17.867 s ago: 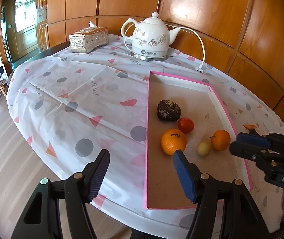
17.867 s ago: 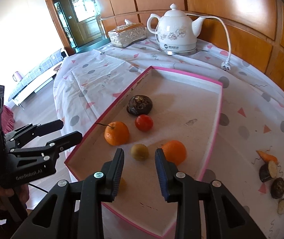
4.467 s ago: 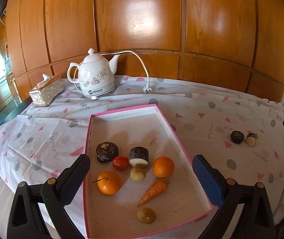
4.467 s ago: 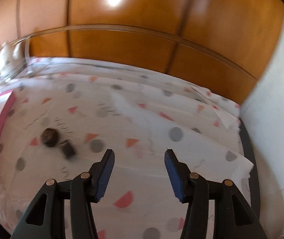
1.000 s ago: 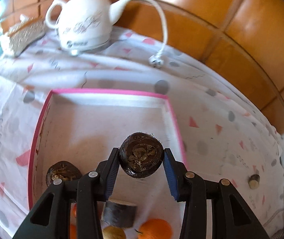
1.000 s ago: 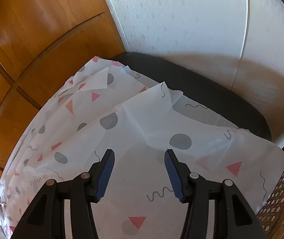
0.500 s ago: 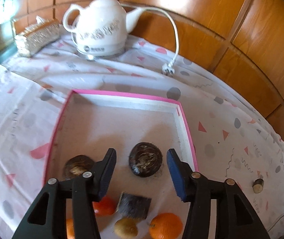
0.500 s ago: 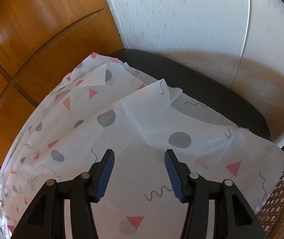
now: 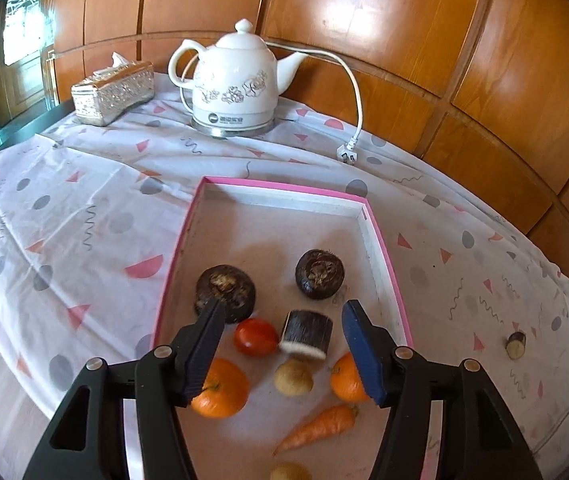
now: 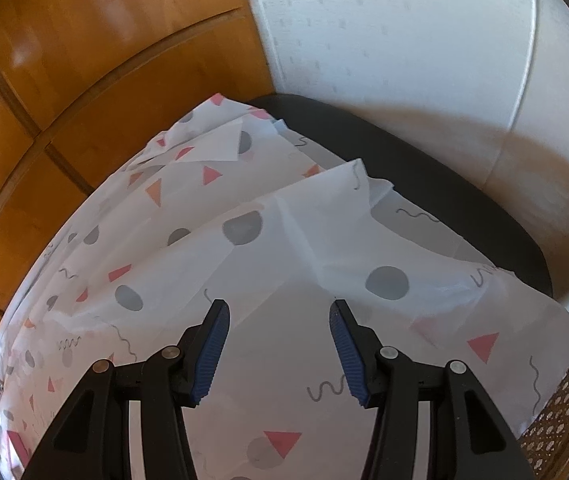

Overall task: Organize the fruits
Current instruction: 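Pull the left tool back from the tray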

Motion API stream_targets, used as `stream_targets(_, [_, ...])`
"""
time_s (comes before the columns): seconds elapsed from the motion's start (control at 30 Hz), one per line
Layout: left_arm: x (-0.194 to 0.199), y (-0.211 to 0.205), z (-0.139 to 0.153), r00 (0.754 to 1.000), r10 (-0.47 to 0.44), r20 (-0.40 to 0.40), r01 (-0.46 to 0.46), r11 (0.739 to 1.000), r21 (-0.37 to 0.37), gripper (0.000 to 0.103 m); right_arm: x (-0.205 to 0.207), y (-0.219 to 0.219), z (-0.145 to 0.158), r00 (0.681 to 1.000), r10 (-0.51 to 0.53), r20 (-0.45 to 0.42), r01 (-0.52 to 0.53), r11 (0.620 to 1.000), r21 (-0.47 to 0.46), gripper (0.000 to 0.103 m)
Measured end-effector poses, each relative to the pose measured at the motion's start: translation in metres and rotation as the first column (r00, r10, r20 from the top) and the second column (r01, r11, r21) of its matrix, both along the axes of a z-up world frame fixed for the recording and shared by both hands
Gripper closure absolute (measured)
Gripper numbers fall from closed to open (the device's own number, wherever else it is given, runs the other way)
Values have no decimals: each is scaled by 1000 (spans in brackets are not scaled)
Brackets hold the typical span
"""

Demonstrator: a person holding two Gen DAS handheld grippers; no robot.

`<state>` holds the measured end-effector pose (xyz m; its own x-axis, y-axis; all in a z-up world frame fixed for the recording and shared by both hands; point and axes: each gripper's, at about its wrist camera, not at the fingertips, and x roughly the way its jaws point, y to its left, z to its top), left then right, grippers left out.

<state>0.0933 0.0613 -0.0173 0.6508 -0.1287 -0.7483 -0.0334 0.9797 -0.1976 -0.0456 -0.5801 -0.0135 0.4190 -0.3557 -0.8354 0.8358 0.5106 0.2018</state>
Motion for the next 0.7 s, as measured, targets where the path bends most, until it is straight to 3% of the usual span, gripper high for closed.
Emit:
stream_targets(0.27, [-27, 12, 6, 999, 20, 28, -20, 1000, 3, 39, 8, 7, 1, 999, 45, -11, -45, 999, -20, 50])
stream_targets(0.7, [-59, 20, 7, 999, 36, 37, -37, 999, 22, 36, 30, 32, 4, 977, 210, -19, -211, 976, -54, 50])
